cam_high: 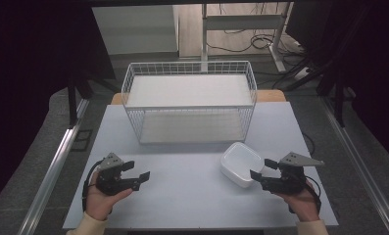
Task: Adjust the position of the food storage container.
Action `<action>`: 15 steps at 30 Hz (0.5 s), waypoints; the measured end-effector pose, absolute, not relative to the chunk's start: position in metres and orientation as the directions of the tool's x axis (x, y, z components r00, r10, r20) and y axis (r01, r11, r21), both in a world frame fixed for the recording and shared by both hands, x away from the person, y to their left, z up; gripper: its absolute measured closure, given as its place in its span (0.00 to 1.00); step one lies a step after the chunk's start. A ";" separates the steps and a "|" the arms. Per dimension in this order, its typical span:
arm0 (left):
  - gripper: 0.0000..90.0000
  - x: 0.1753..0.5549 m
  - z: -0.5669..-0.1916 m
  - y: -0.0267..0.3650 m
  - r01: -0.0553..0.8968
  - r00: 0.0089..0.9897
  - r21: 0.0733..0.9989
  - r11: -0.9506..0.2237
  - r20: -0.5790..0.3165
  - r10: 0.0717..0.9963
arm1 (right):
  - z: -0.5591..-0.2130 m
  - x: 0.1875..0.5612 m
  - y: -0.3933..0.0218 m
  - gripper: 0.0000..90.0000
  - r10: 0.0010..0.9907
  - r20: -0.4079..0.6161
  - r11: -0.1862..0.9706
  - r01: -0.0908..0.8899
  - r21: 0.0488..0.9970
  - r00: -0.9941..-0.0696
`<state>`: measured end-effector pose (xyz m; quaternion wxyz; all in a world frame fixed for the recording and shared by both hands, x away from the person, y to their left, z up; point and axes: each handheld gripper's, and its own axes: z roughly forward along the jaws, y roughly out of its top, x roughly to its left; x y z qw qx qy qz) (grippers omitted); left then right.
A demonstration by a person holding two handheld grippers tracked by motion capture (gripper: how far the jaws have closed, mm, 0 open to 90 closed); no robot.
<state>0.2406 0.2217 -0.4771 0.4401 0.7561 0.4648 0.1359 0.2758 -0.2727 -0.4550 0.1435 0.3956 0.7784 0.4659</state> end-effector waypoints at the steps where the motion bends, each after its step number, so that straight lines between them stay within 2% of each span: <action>1: 0.27 0.241 -0.477 0.221 0.582 0.532 0.793 -0.179 -0.205 0.822 | -0.454 0.276 -0.273 0.29 0.753 0.148 0.248 0.485 0.839 -0.641; 10: 0.27 0.240 -0.476 0.219 0.580 0.538 0.794 -0.183 -0.205 0.817 | -0.450 0.277 -0.272 0.30 0.765 0.129 0.262 0.486 0.834 -0.632; 15: 0.27 0.240 -0.476 0.218 0.592 0.536 0.789 -0.163 -0.234 0.811 | -0.443 0.278 -0.272 0.32 0.770 0.131 0.253 0.488 0.836 -0.625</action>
